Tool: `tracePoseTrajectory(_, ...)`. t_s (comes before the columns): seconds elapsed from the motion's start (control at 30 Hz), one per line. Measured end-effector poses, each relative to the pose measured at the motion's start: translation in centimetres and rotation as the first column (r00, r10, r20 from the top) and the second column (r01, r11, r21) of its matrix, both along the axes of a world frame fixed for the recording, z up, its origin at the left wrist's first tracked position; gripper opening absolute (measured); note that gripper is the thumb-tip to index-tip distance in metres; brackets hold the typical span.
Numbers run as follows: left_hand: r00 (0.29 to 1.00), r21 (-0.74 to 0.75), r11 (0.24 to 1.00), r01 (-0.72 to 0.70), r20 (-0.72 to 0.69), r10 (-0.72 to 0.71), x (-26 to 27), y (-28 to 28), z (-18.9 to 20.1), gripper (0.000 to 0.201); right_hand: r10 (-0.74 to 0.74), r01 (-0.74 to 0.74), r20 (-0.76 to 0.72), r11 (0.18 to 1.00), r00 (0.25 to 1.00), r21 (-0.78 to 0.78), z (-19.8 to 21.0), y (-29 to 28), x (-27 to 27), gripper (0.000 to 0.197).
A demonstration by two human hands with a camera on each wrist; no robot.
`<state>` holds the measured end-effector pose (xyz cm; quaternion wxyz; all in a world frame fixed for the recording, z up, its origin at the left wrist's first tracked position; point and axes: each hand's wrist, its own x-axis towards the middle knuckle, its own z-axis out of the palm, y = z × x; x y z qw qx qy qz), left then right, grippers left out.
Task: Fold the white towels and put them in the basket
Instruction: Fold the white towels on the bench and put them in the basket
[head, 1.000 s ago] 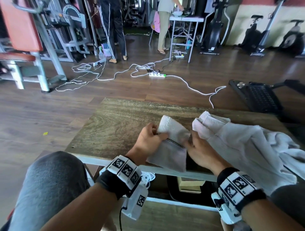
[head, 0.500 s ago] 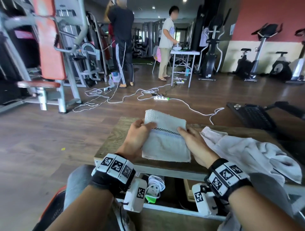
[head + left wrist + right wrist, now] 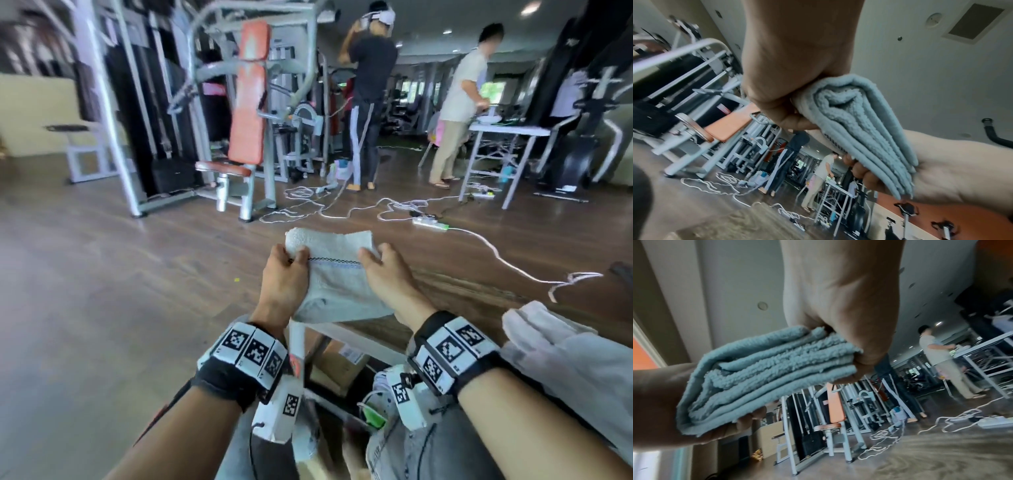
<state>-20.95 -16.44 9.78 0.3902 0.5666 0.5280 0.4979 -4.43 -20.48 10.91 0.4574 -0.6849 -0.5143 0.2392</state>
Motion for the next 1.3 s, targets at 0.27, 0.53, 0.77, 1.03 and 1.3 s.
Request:
tracePoseTrajectory(0.27, 0.982, -0.131, 0.974, -0.183, 0.032, 0.189, -8.6, -2.1, 2.1, 0.043, 0.275, -0.288, -0.119, 0.952, 0.954, -0.105, 0.1, 3.9, -8.3, 0.010)
tracePoseTrajectory(0.53, 0.905, -0.234, 0.875, -0.425, -0.125, 0.406, -14.6, -2.9, -3.6, 0.036, 0.484, -0.482, -0.052, 0.846, 0.874, -0.229, -4.6, 7.8, -16.5, 0.028)
tracePoseTrajectory(0.77, 0.893, -0.544, 0.713, -0.443, -0.197, 0.405, -18.5, -4.8, -16.3, 0.022, 0.677, -0.537, 0.070, 0.639, 0.733, -0.550, -17.5, 9.9, -22.5, 0.060)
tracePoseTrajectory(1.03, 0.929, -0.761, 0.544, -0.354, -0.219, 0.298, -19.3, -2.1, -32.0, 0.017, 0.699, -0.333, 0.197, 0.544, 0.687, -0.770, -31.4, 13.0, -25.0, 0.047)
tracePoseTrajectory(1.3, 0.889, -0.859, 0.297, -0.418, -0.320, 0.327, -19.2, 1.4, -37.5, 0.038, 0.761, -0.380, 0.044, 0.372, 0.647, -0.847, -39.9, 14.7, -26.4, 0.018)
